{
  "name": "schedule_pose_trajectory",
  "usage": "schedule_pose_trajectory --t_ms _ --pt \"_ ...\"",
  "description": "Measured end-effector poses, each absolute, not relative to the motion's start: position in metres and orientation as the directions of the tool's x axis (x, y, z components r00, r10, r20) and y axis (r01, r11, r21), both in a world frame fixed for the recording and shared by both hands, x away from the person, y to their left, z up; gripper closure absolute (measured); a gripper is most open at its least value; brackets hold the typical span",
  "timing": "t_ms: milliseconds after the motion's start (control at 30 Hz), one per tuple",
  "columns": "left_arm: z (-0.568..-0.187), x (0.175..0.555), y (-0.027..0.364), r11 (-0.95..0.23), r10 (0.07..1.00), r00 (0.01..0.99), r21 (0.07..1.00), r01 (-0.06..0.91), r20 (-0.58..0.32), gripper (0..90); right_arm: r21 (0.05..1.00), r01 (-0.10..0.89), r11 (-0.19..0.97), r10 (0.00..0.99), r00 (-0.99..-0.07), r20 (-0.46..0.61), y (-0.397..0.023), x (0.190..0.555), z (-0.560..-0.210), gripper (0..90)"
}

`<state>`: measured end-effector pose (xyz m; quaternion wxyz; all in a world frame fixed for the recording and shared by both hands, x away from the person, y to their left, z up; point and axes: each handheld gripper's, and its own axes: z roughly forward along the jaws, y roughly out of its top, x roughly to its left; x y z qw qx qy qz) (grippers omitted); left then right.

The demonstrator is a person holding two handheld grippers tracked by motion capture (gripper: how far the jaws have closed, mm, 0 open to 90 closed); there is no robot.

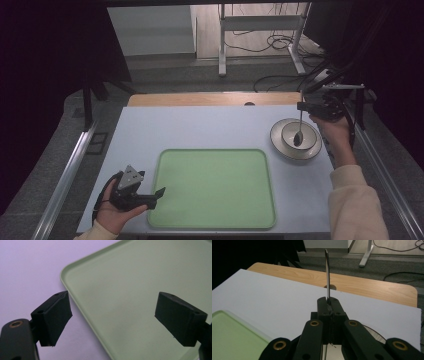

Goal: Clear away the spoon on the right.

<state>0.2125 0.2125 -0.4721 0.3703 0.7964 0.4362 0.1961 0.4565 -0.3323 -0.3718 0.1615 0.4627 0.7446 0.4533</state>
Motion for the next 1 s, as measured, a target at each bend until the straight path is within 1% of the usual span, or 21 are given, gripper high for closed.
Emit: schedule_pose_trajectory --t_ms 167,233,433,733,1000 --pt "-0.472 0.213 0.213 -0.345 0.841 0.541 0.760 0.550 -0.011 13.5 0.836 0.526 0.155 0.820 -0.541 0.189 -0.330 0.445 -0.363 88.8" --pt "-0.472 0.212 0.213 -0.344 0.841 0.541 0.761 0.549 -0.010 13.5 0.831 0.537 0.144 0.827 -0.526 0.197 -0.329 0.440 -0.361 88.8" --pt "-0.471 0.212 0.213 -0.338 0.844 0.536 0.765 0.547 -0.010 13.4 0.843 0.526 0.110 0.814 -0.535 0.228 -0.329 0.425 -0.356 88.8" --pt "-0.471 0.212 0.212 -0.344 0.844 0.537 0.762 0.549 -0.006 13.4 0.840 0.528 0.122 0.797 -0.556 0.234 -0.326 0.410 -0.357 88.8" --pt "-0.471 0.211 0.212 -0.335 0.848 0.531 0.768 0.546 -0.008 13.4 0.837 0.532 0.128 0.783 -0.572 0.243 -0.320 0.401 -0.365 88.7"
